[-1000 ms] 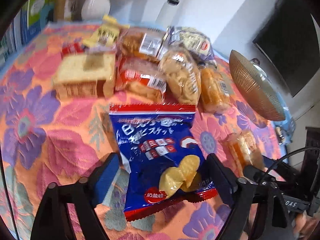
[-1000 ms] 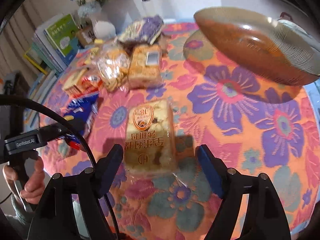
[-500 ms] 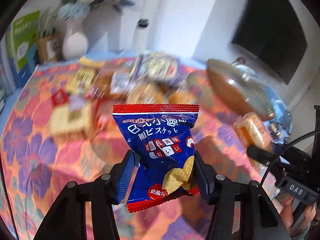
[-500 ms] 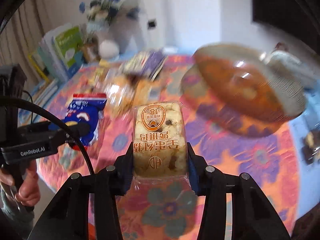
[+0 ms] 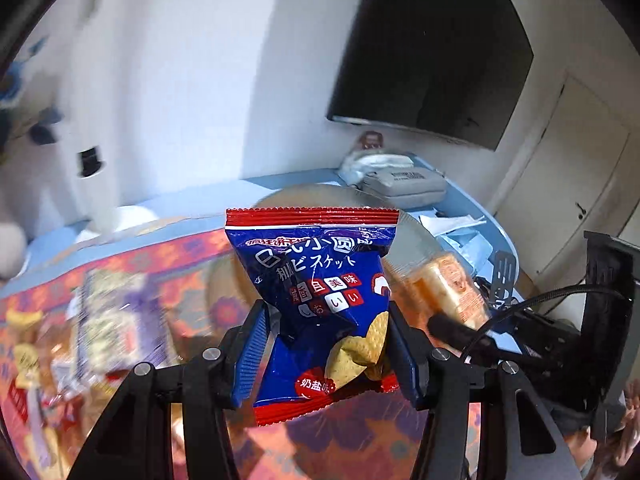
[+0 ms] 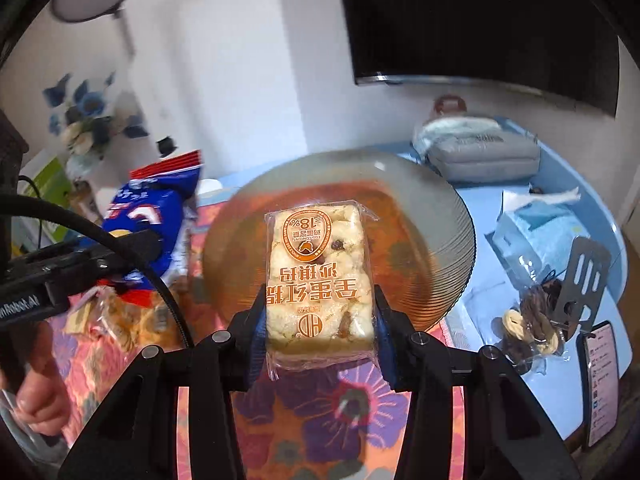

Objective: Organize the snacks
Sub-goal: 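Carry both snacks to the amber glass bowl and open both tools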

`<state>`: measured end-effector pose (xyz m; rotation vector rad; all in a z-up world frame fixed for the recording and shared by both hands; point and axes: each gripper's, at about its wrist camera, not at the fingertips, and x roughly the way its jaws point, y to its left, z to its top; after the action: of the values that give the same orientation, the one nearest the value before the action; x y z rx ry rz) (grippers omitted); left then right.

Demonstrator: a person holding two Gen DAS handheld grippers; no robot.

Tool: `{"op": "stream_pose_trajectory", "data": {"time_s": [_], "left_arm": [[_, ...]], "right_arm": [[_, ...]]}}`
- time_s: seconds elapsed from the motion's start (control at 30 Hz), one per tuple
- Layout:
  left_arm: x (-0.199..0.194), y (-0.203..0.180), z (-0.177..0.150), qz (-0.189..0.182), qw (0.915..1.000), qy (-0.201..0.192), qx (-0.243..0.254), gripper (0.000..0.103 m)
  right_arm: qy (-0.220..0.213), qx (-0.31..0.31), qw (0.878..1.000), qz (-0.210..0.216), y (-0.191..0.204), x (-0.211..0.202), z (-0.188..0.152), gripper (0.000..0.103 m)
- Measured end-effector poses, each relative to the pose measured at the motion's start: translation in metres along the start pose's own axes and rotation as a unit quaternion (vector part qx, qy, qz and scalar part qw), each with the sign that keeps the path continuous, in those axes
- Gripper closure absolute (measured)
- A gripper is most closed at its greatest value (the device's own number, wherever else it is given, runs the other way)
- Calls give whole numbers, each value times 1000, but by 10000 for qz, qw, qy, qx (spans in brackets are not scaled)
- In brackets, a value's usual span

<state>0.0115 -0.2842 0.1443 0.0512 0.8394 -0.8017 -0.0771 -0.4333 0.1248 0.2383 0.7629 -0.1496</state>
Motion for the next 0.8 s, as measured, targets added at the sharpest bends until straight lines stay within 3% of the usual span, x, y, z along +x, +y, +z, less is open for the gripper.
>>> {"op": "stream_pose_trajectory", "data": {"time_s": [0.1,0.13,0.23,0.33,0.5,0.67,0.8], "left_arm": [[23,-7,14,-35,10000,58,65,48],[28,-9,17,13,9999,49,129,43],[32,-8,21,268,9995,-41,167,25],[24,0,18,186,9997,-133,114,25],[-26,25,0,350,9984,-433,-8,25],[-95,67,-31,833,9927,-756,-430,25],[-146,107,-65,1414,9825,-902,-805,25]], "right_arm": [[27,86,9999,-113,-6,8,6,57],[23,105,9999,-119,-13,9,6,56],[-2,150,9994,-318,-15,11,9,39],[-102,124,9994,-297,-16,5,8,39],[-123,62,9999,77,-3,-6,2,39],[-168,-256,9978,582,36,-20,-6,39],[-191,-607,9926,1031,77,-30,-10,39]]}}
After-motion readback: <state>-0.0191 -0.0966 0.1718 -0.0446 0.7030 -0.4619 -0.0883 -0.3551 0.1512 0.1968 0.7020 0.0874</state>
